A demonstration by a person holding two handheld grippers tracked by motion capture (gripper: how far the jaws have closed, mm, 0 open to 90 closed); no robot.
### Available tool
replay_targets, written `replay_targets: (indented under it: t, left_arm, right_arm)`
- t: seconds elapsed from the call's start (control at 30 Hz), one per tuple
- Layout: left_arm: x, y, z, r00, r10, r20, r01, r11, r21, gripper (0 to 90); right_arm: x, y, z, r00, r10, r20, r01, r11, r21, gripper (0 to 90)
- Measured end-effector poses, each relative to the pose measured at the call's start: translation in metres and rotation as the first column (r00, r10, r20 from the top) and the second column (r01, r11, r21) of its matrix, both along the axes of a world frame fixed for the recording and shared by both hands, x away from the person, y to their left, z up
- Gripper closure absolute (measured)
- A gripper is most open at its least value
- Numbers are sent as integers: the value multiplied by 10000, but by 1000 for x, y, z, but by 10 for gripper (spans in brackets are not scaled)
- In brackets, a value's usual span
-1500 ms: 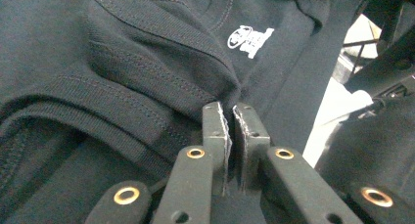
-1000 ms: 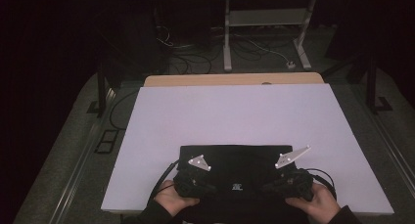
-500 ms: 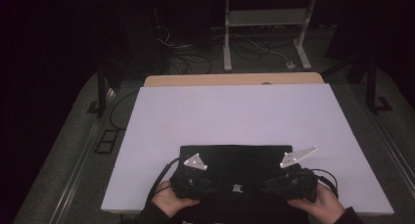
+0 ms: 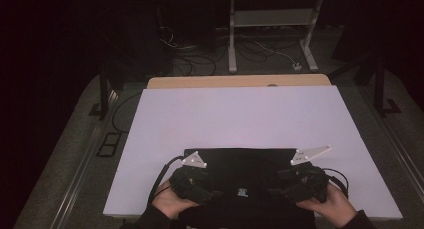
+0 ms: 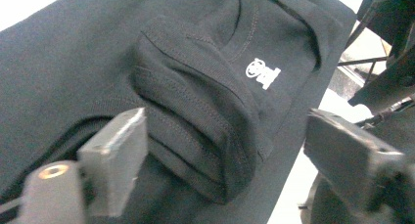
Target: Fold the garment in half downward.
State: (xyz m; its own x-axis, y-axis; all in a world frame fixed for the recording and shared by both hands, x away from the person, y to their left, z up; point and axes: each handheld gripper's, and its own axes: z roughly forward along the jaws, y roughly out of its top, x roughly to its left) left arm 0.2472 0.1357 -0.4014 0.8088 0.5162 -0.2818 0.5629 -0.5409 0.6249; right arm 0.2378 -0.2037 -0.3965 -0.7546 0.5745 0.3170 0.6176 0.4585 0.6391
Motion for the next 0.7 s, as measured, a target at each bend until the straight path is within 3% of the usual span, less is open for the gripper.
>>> replay_targets:
  t: [0.23, 0.5, 0.7]
  left_arm:
    - [6, 2, 5, 9993, 361, 57, -359, 9985, -422, 0]
    - [14, 10, 15, 9967, 551, 604, -505, 9959, -751, 0]
    - [17, 16, 18, 9952, 383, 900, -340, 9982, -499, 0]
  right_arm:
    - [5, -2, 5, 9995, -198, 239, 203, 9995, -237, 14]
    - [10, -11, 14, 9988, -260, 407, 261, 9997, -9, 0]
    - [17, -21, 23, 9975, -375, 601, 372, 9993, 63, 0]
